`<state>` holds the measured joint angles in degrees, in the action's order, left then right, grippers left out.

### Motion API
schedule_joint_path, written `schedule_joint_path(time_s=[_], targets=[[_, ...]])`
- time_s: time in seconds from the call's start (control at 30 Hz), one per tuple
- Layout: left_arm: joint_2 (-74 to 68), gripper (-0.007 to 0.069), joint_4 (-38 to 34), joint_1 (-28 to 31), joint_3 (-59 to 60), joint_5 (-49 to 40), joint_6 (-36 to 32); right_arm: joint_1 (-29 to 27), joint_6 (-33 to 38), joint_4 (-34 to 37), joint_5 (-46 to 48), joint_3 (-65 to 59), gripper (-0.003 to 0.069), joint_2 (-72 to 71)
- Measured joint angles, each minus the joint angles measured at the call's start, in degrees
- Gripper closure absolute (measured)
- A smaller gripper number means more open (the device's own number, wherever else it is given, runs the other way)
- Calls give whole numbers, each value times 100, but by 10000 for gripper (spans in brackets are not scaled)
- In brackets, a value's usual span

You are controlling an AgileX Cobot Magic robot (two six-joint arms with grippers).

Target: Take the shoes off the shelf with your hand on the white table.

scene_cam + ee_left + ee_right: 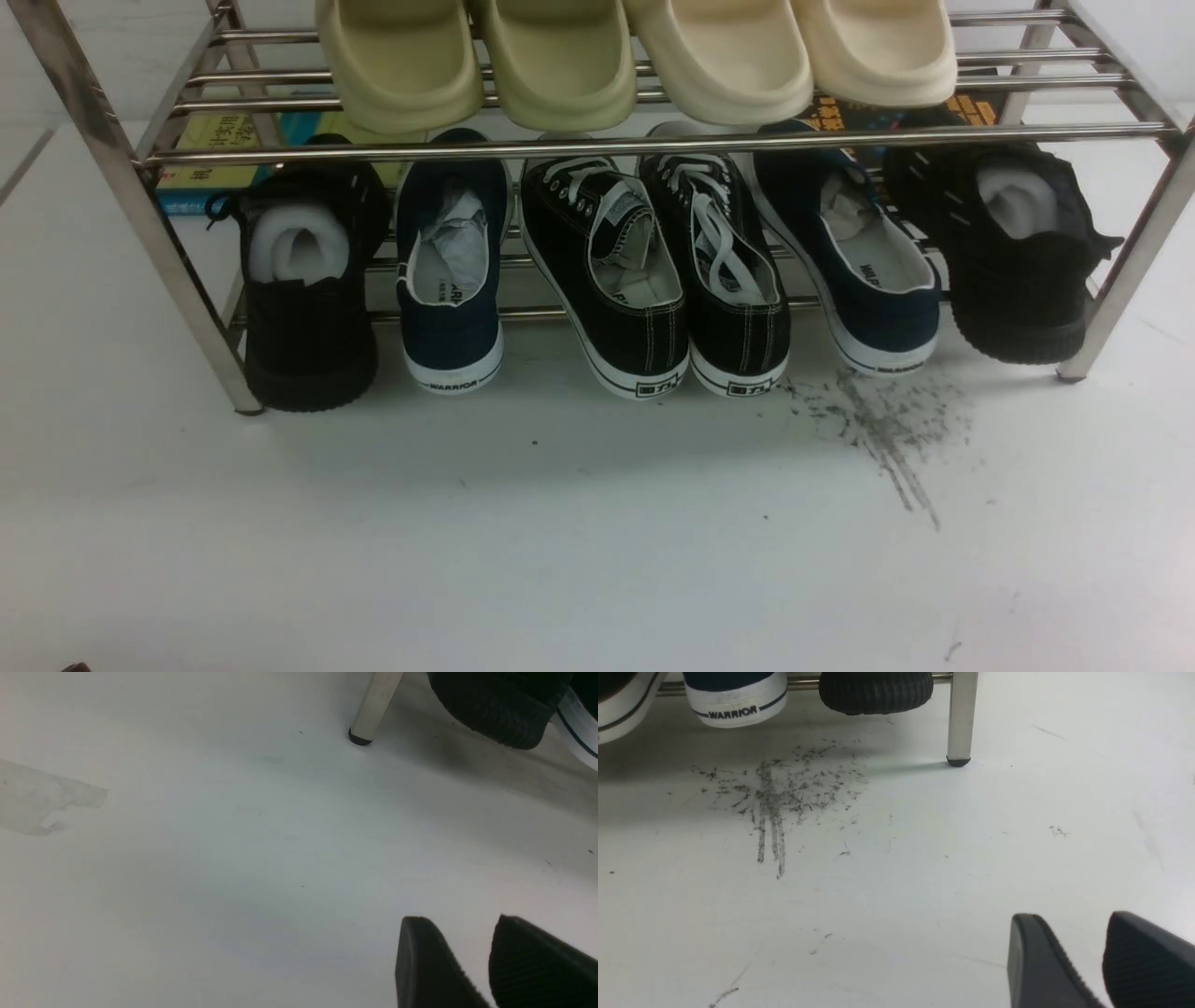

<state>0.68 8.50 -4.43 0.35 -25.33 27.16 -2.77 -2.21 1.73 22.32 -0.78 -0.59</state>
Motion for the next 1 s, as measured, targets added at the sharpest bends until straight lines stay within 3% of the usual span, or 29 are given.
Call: schedule_joint_path(time_s=[0.17,0.23,0.3,0.33,0.37,0.53,0.87,1.0], targets=[[0,383,0,0,0,0,0,0,-16,-13,-9,0,419,0],[0,383,0,0,0,0,0,0,-393,590,-64,0,419,0],[0,383,0,0,0,0,0,0,-1049,1694,-81,-19,419,0],[0,383,0,0,0,0,0,0,-1049,1694,-81,-19,419,0],[0,383,0,0,0,0,0,0,-1456,2473,-81,-38,419,0],[0,383,0,0,0,0,0,0,-1843,3664,-76,-56,419,0],[0,383,0,0,0,0,0,0,-1861,3888,-82,-56,424,0],[0,383,0,0,0,0,0,0,-1109,3861,16,404,510,0]])
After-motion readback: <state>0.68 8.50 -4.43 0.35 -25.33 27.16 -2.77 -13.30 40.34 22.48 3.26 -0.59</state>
